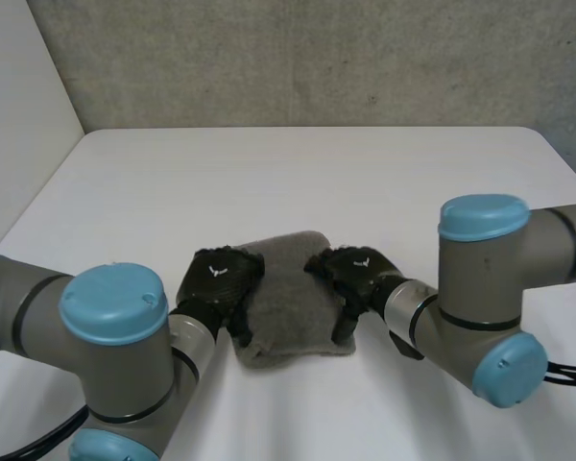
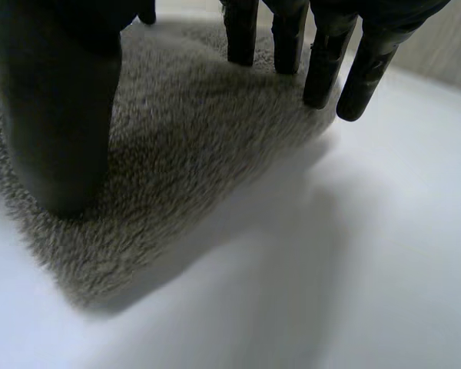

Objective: Fold the towel.

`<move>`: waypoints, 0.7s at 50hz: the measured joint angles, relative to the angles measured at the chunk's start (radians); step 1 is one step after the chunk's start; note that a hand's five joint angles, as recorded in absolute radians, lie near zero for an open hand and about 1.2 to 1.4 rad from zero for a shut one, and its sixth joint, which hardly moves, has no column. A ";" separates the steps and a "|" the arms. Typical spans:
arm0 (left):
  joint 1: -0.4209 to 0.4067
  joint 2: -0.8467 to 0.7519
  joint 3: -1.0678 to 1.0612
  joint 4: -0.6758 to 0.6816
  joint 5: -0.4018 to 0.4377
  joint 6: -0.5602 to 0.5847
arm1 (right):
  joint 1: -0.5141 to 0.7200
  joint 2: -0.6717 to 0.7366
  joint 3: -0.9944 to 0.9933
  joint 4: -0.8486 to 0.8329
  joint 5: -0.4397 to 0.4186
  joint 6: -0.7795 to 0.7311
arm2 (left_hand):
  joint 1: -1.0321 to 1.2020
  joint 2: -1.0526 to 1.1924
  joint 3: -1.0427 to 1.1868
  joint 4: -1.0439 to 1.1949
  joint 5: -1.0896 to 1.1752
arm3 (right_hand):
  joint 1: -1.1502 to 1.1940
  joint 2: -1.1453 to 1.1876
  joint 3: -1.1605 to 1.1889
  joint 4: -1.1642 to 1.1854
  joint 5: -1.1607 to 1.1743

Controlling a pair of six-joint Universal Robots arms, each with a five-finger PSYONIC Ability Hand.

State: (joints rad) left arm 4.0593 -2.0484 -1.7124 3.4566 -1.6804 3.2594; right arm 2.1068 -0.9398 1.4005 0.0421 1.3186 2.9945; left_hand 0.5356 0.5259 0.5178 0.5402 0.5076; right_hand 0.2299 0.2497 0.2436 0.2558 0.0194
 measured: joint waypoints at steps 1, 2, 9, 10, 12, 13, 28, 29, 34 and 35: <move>0.000 -0.010 0.004 -0.006 0.000 0.002 | 0.000 0.019 -0.011 0.011 0.007 -0.002 | -0.001 -0.001 -0.001 0.000 0.000 | -0.005 0.000 0.000 0.000 0.000; 0.000 -0.017 0.009 -0.013 0.000 0.003 | 0.001 0.032 -0.020 0.020 0.015 -0.005 | -0.004 -0.004 -0.003 0.000 -0.001 | -0.010 0.000 0.000 0.000 0.000; 0.001 -0.017 0.032 -0.047 -0.001 0.008 | -0.001 0.008 -0.034 0.028 0.070 -0.013 | -0.034 -0.025 -0.028 -0.032 -0.022 | -0.027 -0.016 0.000 0.000 -0.009; 0.000 -0.007 0.036 -0.052 -0.001 0.008 | -0.003 -0.018 -0.031 0.024 0.076 -0.012 | -0.047 -0.035 -0.043 -0.047 -0.036 | -0.027 -0.016 0.000 0.000 -0.010; -0.001 0.020 0.042 -0.061 -0.002 0.009 | -0.007 -0.077 -0.023 0.015 0.083 -0.008 | -0.079 -0.056 -0.073 -0.082 -0.075 | -0.027 -0.016 0.000 0.000 -0.011; 0.000 0.039 0.045 -0.065 -0.002 0.009 | -0.009 -0.117 -0.018 0.008 0.086 -0.006 | -0.090 -0.067 -0.087 -0.096 -0.091 | -0.027 -0.016 0.000 0.000 -0.011; 0.084 0.431 0.082 -0.186 -0.007 0.004 | -0.078 -0.541 0.021 0.011 0.254 0.031 | -0.209 -0.213 -0.213 -0.217 -0.226 | -0.027 -0.016 0.000 0.000 -0.011; 0.101 0.467 0.083 -0.200 -0.007 0.003 | -0.085 -0.560 0.027 0.025 0.268 0.031 | -0.217 -0.218 -0.218 -0.225 -0.230 | -0.027 -0.016 0.000 0.000 -0.011; 0.153 0.563 0.084 -0.242 -0.005 0.001 | -0.114 -0.604 0.047 0.068 0.294 0.027 | -0.222 -0.223 -0.223 -0.226 -0.237 | -0.027 -0.016 0.000 0.000 -0.011; 0.157 0.571 0.083 -0.247 -0.005 0.001 | -0.117 -0.608 0.050 0.072 0.295 0.027 | -0.222 -0.223 -0.223 -0.226 -0.237 | -0.027 -0.016 0.000 0.000 -0.011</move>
State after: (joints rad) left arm 4.2166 -1.4772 -1.6290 3.2099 -1.6857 3.2603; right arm 1.9893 -1.5477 1.4505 0.1137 1.6141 3.0211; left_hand 0.3136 0.3034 0.2953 0.3140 0.2704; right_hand 0.2028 0.2336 0.2436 0.2558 0.0087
